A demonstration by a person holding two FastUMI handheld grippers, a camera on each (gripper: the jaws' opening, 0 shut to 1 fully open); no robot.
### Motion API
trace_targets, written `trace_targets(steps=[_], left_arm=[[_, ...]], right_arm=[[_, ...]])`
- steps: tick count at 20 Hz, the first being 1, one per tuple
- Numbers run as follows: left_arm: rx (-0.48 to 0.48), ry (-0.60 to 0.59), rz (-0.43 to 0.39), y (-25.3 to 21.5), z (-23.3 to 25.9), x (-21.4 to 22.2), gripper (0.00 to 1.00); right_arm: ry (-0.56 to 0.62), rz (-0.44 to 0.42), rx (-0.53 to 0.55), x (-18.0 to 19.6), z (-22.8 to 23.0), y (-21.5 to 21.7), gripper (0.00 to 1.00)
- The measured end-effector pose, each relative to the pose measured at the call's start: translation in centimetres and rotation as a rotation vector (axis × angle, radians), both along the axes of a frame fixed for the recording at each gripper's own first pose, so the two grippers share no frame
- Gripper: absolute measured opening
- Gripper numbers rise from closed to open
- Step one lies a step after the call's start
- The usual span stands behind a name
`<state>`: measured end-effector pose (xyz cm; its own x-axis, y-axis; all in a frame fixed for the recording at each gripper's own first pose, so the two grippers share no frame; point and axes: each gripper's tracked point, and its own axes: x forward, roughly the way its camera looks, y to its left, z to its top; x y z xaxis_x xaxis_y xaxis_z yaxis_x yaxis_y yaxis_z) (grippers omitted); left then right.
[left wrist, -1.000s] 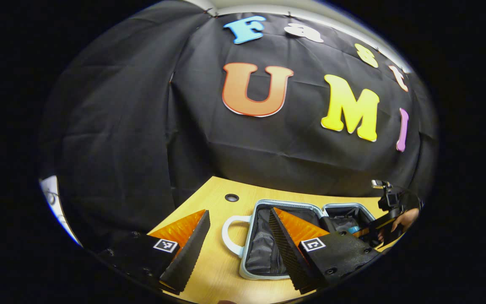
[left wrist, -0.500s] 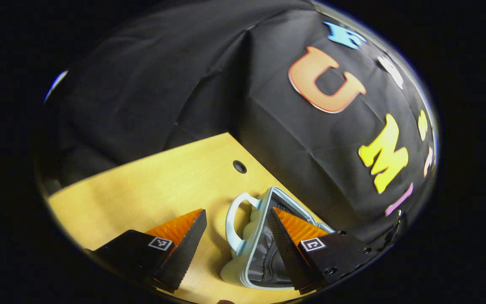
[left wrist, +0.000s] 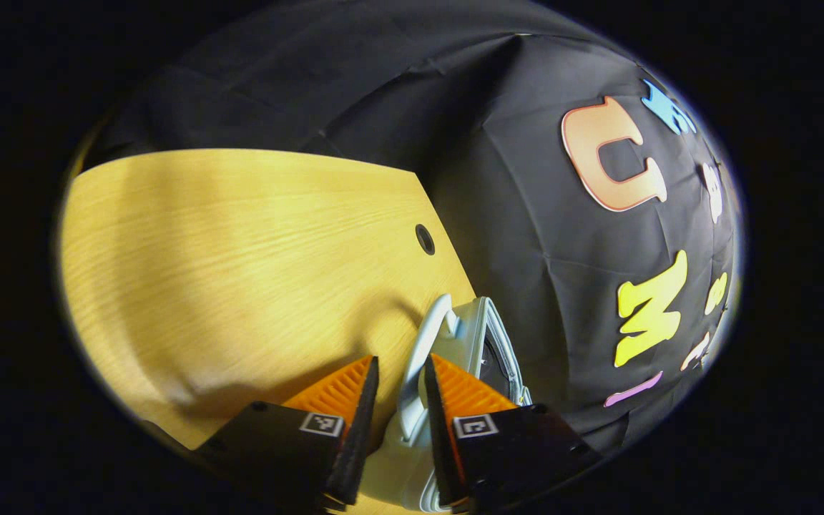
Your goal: First open the suitcase, pack the skin care products into it, and then close the suitcase.
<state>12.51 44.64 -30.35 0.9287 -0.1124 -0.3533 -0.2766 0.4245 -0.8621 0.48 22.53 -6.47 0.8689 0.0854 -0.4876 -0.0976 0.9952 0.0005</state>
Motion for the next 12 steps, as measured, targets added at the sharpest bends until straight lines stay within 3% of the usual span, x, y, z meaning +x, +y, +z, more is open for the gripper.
trace_targets(steps=[1, 2, 4, 7, 12], left_arm=[[-0.011, -0.007, 0.009, 0.1, 0.3, 0.1, 0.48], [-0.018, 0.005, 0.018, 0.0, 0.2, 0.1, 0.16], [0.019, 0.021, 0.021, -0.1, 0.1, 0.4, 0.12], [0.163, 0.061, 0.009, -0.2, 1.6, 0.0, 0.07], [0.438, 0.009, 0.030, -0.1, 9.3, 0.6, 0.06]], right_arm=[[-0.020, -0.023, -0.005, -0.8, 0.8, -1.2, 0.79], [-0.043, -0.043, -0.005, -1.6, 1.6, -2.1, 0.79], [-0.104, -0.091, -0.008, -2.9, 3.6, -4.4, 0.79], [-0.222, -0.166, -0.044, -4.5, 6.9, -7.8, 0.79], [-0.377, -0.232, -0.089, -7.1, 11.1, -11.8, 0.80]])
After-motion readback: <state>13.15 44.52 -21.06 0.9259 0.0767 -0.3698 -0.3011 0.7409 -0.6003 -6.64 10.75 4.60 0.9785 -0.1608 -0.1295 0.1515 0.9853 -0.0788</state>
